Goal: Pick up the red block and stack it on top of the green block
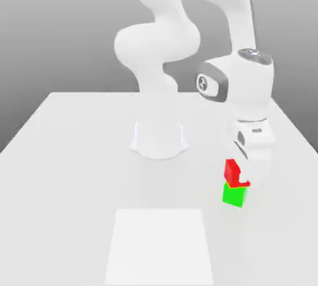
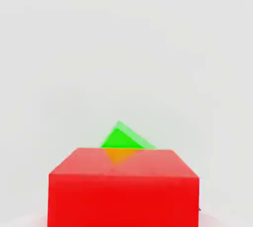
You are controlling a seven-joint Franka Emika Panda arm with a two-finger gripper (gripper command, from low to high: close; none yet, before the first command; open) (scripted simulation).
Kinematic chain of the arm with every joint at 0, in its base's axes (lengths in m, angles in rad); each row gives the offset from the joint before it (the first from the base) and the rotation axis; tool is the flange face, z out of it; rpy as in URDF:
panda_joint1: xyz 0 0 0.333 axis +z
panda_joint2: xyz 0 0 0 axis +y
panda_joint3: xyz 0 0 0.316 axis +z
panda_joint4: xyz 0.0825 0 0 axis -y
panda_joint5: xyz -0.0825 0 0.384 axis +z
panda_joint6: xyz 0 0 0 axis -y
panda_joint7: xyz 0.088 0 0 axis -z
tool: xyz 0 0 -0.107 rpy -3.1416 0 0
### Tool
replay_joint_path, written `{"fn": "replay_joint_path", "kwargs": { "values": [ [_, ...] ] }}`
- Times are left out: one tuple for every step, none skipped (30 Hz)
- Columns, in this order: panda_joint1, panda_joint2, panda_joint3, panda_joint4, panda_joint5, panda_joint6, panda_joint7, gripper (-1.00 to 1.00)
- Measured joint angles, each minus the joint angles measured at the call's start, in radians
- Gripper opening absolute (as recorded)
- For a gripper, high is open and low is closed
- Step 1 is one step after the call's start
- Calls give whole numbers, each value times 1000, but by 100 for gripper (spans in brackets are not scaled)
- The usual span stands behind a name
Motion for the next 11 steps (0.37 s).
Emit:
{"fn": "replay_joint_path", "kwargs": {
  "values": [
    [0,0,0,0,0,0,0,100],
    [0,0,0,0,0,0,0,100],
    [0,16,-1,1,-5,16,4,100],
    [2,6,-1,0,-1,7,0,100],
    [6,-17,-3,-1,7,-15,-5,100],
    [10,-47,-4,-2,13,-43,-9,100],
    [14,-80,-6,-3,19,-74,-13,100],
    [17,-114,-8,-5,23,-108,-16,100],
    [19,-150,-10,-6,26,-142,-18,100],
    [21,-186,-11,-8,29,-176,-19,100],
    [23,-222,-13,-9,30,-211,-21,100]
  ]
}}
